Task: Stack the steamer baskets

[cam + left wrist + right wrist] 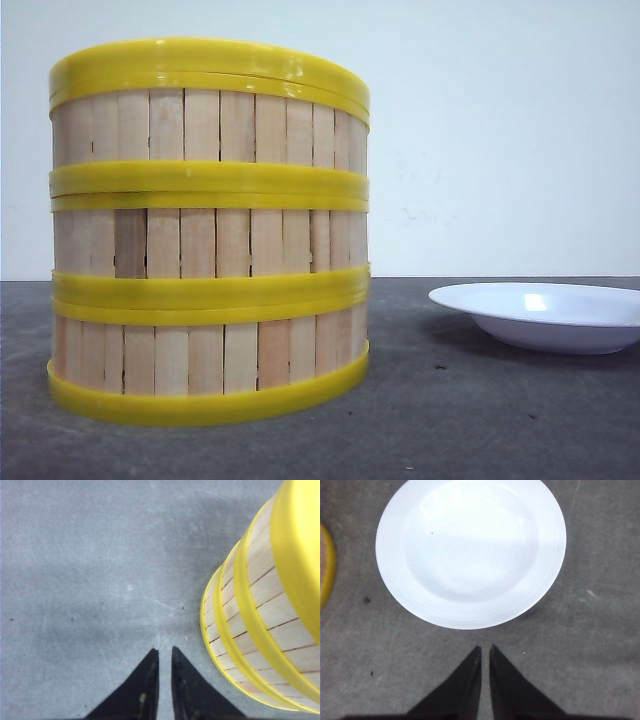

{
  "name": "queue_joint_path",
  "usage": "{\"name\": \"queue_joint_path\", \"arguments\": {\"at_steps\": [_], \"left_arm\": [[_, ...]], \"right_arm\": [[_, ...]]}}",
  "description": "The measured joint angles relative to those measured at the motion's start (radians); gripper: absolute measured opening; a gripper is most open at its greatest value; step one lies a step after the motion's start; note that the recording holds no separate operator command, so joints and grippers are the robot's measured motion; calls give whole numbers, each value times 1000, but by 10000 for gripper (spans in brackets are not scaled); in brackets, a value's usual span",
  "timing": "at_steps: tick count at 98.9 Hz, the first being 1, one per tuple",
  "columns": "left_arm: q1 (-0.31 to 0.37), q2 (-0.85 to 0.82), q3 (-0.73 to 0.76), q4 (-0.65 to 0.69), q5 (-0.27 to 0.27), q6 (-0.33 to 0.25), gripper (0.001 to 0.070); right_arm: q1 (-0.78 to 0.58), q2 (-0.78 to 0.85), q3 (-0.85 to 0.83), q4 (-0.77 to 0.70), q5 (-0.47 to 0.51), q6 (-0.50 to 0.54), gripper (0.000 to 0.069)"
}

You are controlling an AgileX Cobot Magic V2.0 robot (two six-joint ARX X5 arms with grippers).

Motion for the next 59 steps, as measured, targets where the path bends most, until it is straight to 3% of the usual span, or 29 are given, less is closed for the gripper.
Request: {"name": "queue_joint_path", "arguments": {"at_steps": [41,51,59], "left_arm": [[0,-1,0,0,-2,0,15],[11,-41,-18,21,-69,19,15],[34,-127,-84,76,-80,24,15]], "right_arm": [[0,0,0,2,0,0,20],[0,0,0,2,0,0,20],[0,0,0,3,0,0,20]]}}
